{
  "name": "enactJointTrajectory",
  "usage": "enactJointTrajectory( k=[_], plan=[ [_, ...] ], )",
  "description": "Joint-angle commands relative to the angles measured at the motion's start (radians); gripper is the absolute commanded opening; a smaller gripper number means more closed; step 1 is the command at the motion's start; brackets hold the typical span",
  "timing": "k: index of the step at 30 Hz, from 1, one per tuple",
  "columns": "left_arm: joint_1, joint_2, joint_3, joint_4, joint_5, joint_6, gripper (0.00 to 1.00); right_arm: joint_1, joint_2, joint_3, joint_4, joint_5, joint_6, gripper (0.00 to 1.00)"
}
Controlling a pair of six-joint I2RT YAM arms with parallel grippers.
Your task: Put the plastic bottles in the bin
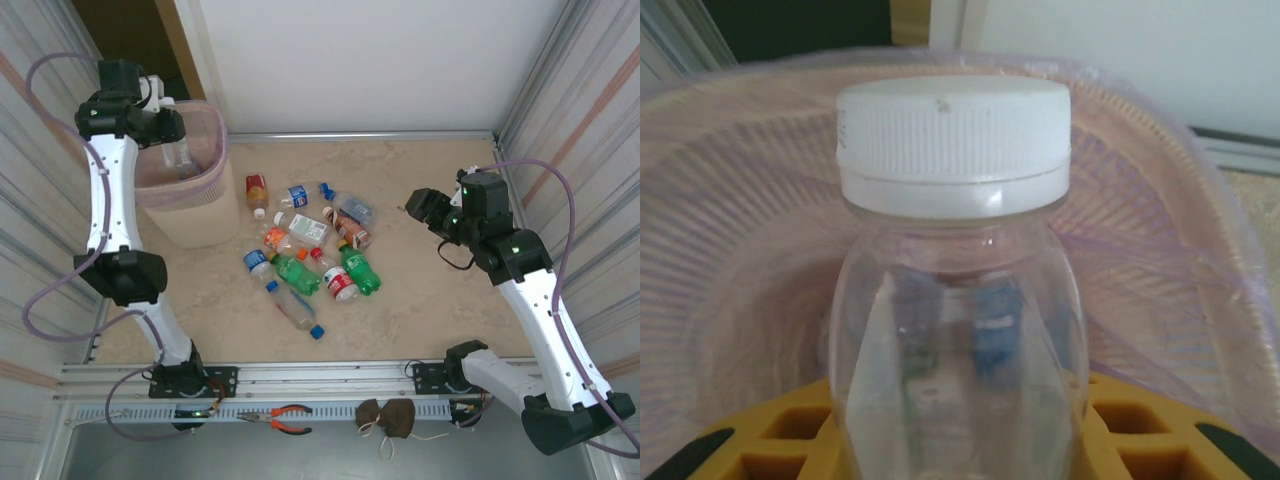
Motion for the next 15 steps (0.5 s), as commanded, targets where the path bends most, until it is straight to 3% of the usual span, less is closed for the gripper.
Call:
enactJointTrajectory(
  k=[1, 15],
  plan=[
    [0.005, 0.024, -0.016, -0.008, 0.081, 0.017, 0.37, -0.002, -0.020, 0.019, -0.014, 0.016, -0.015, 0.62],
    [0.005, 0.047, -0.287, 0.007, 0.157, -0.024, 0.39, -0.001, -0.030, -0.001, -0.013, 0.021, -0.009, 0.63]
  ],
)
